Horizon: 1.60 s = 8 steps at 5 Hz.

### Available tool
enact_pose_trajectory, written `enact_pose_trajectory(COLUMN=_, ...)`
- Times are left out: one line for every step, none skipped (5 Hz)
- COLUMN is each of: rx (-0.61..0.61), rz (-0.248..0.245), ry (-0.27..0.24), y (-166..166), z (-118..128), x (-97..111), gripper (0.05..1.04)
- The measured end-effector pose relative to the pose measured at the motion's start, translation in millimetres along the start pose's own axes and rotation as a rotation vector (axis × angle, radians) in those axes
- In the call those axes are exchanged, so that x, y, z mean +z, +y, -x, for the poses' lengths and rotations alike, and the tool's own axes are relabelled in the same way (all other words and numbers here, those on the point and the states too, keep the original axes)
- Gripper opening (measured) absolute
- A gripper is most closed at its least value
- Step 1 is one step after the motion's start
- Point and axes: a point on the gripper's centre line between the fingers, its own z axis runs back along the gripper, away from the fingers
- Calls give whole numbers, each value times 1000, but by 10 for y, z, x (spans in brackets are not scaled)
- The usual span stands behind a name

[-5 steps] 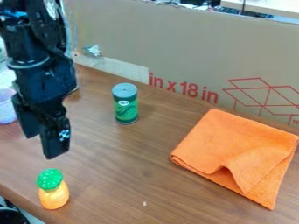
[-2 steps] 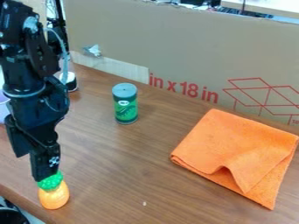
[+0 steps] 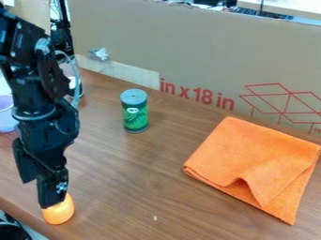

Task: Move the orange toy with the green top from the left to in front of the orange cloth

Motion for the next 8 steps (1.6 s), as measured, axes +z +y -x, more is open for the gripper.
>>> enact_pose_trajectory(rx=-1, rz=14, ry=-3, y=-21, z=-13, x=-60, gripper=1001)
enact_pose_trajectory(rx=7, rz=16, ry=17, y=-10, z=-19, x=-148, gripper=1001)
enact_pose_trajectory(rx=16, rz=8, ry=44, y=21, z=-15, x=-214, gripper=1001)
enact_pose_trajectory(rx=20, rz=15, ry=57, y=26, z=-24, x=-270, gripper=948)
enact_pose_trajectory(rx=15, rz=38, ry=44, y=-15, z=-32, x=-234, gripper=681)
enact_pose_trajectory(rx=12, rz=25, ry=-25, y=-32, z=-100, x=-10, gripper=639)
enact_pose_trajectory(rx=-58, rz=-13, ry=-80, y=-208, z=-260, x=271, gripper=639)
enact_pose_trajectory(rx=-138, rz=-39, ry=-126, y=-528, z=-465, x=521, gripper=639)
